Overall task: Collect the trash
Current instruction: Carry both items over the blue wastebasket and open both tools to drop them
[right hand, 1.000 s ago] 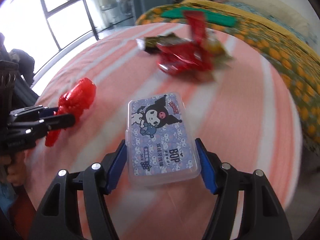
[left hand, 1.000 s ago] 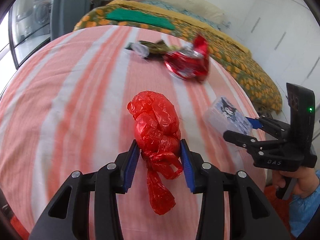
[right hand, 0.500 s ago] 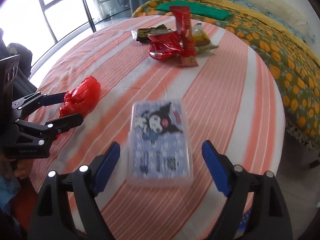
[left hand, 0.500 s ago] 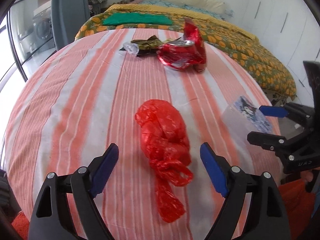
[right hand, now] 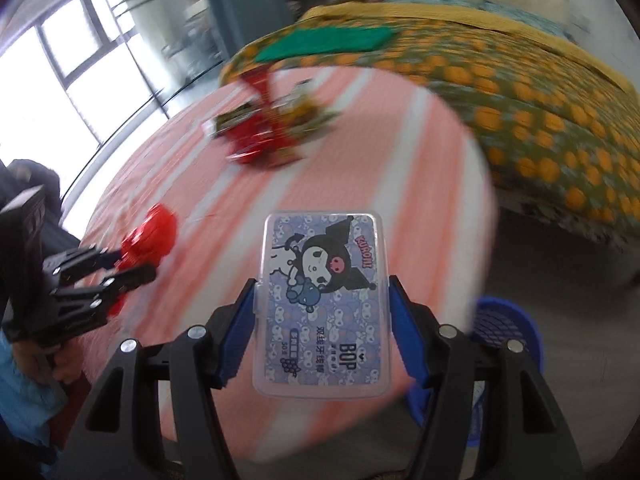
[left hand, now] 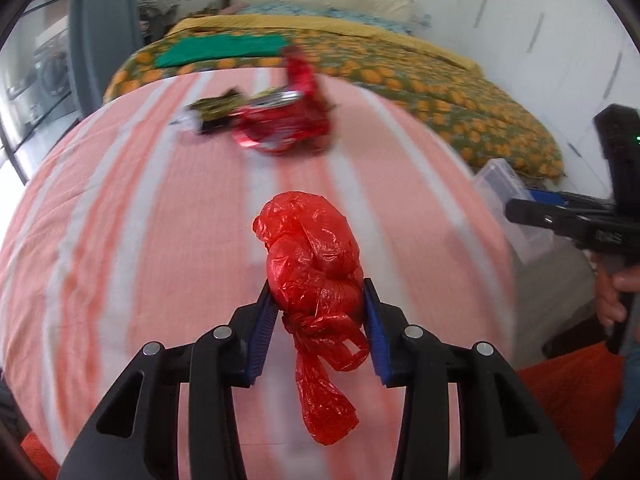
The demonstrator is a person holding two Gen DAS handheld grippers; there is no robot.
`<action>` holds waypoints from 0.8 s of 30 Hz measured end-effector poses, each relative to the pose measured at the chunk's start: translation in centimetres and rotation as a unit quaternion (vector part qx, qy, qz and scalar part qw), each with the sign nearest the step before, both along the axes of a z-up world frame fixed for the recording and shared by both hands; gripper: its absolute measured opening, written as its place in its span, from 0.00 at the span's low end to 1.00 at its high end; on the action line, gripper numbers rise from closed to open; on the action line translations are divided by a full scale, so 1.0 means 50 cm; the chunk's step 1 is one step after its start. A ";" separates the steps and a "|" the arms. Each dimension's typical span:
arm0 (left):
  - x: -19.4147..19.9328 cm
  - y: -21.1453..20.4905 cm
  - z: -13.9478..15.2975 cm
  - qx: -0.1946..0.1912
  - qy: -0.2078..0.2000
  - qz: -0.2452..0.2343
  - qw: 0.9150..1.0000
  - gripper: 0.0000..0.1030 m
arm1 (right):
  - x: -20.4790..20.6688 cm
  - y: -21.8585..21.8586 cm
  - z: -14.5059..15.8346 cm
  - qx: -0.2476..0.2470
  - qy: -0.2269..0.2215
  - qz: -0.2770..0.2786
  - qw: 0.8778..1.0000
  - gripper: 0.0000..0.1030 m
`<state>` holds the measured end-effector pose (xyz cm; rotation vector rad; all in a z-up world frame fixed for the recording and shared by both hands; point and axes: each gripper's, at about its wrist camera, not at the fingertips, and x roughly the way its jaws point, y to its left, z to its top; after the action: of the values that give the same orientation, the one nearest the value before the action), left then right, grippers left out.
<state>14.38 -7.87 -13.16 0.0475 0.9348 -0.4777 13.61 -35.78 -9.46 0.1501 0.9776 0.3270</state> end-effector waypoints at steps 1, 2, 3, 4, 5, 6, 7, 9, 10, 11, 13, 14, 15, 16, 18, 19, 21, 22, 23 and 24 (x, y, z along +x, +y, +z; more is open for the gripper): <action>-0.006 -0.029 0.007 -0.008 0.002 -0.015 1.000 0.40 | -0.003 -0.035 -0.002 -0.001 0.000 -0.017 1.000 0.60; -0.012 -0.065 0.015 -0.015 0.004 -0.033 0.999 0.40 | -0.009 -0.091 -0.010 -0.007 0.003 -0.045 0.999 0.60; -0.018 -0.099 0.021 -0.021 0.005 -0.049 0.999 0.40 | -0.013 -0.124 -0.015 -0.010 0.005 -0.059 0.998 0.60; -0.026 -0.135 0.027 -0.026 0.007 -0.065 0.998 0.40 | -0.018 -0.159 -0.023 -0.010 0.008 -0.075 0.997 0.60; -0.034 -0.178 0.032 -0.032 0.011 -0.085 0.996 0.40 | -0.024 -0.199 -0.031 -0.010 0.011 -0.093 0.996 0.60; -0.040 -0.213 0.034 -0.036 0.014 -0.100 0.994 0.40 | -0.031 -0.236 -0.040 -0.013 0.013 -0.109 0.994 0.60; -0.046 -0.251 0.034 -0.038 0.018 -0.114 0.993 0.40 | -0.035 -0.261 -0.048 -0.017 0.014 -0.119 0.993 0.60; -0.060 -0.330 0.028 -0.035 0.022 -0.137 0.990 0.40 | -0.044 -0.317 -0.077 -0.019 0.021 -0.143 0.989 0.60; -0.067 -0.376 0.020 -0.033 0.024 -0.150 0.988 0.40 | -0.046 -0.336 -0.090 -0.018 0.025 -0.152 0.988 0.60; -0.070 -0.407 0.013 -0.030 0.026 -0.158 0.987 0.40 | -0.050 -0.357 -0.107 -0.018 0.028 -0.162 0.986 0.60; -0.075 -0.469 -0.012 -0.021 0.033 -0.170 0.985 0.40 | -0.059 -0.389 -0.137 -0.017 0.031 -0.175 0.984 0.60; -0.077 -0.502 -0.030 -0.014 0.037 -0.175 0.984 0.40 | -0.062 -0.410 -0.157 -0.014 0.036 -0.185 0.982 0.60; -0.077 -0.524 -0.045 -0.007 0.040 -0.178 0.983 0.40 | -0.062 -0.416 -0.169 -0.010 0.041 -0.189 0.981 0.60; -0.076 -0.551 -0.067 0.001 0.046 -0.180 0.983 0.40 | -0.061 -0.421 -0.178 -0.006 0.044 -0.193 0.980 0.60; -0.070 -0.586 -0.094 0.010 0.055 -0.179 0.982 0.40 | -0.055 -0.439 -0.194 -0.002 0.049 -0.196 0.979 0.60; -0.066 -0.602 -0.107 0.014 0.058 -0.177 0.982 0.40 | -0.051 -0.445 -0.199 -0.003 0.050 -0.197 0.979 0.60; -0.057 -0.628 -0.129 0.022 0.061 -0.174 0.983 0.40 | -0.046 -0.459 -0.211 0.000 0.051 -0.200 0.979 0.60; -0.052 -0.638 -0.140 0.026 0.061 -0.173 0.983 0.40 | -0.041 -0.463 -0.216 0.005 0.053 -0.201 0.978 0.60; -0.043 -0.647 -0.151 0.030 0.063 -0.172 0.983 0.40 | -0.035 -0.469 -0.224 0.012 0.055 -0.202 0.978 0.60; -0.041 -0.648 -0.157 0.031 0.063 -0.171 0.983 0.40 | -0.033 -0.474 -0.231 0.018 0.059 -0.203 0.977 0.60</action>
<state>12.32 -40.28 -21.02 0.2401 1.0720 -0.7758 11.98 -59.47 -21.02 0.3992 1.0327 -0.0406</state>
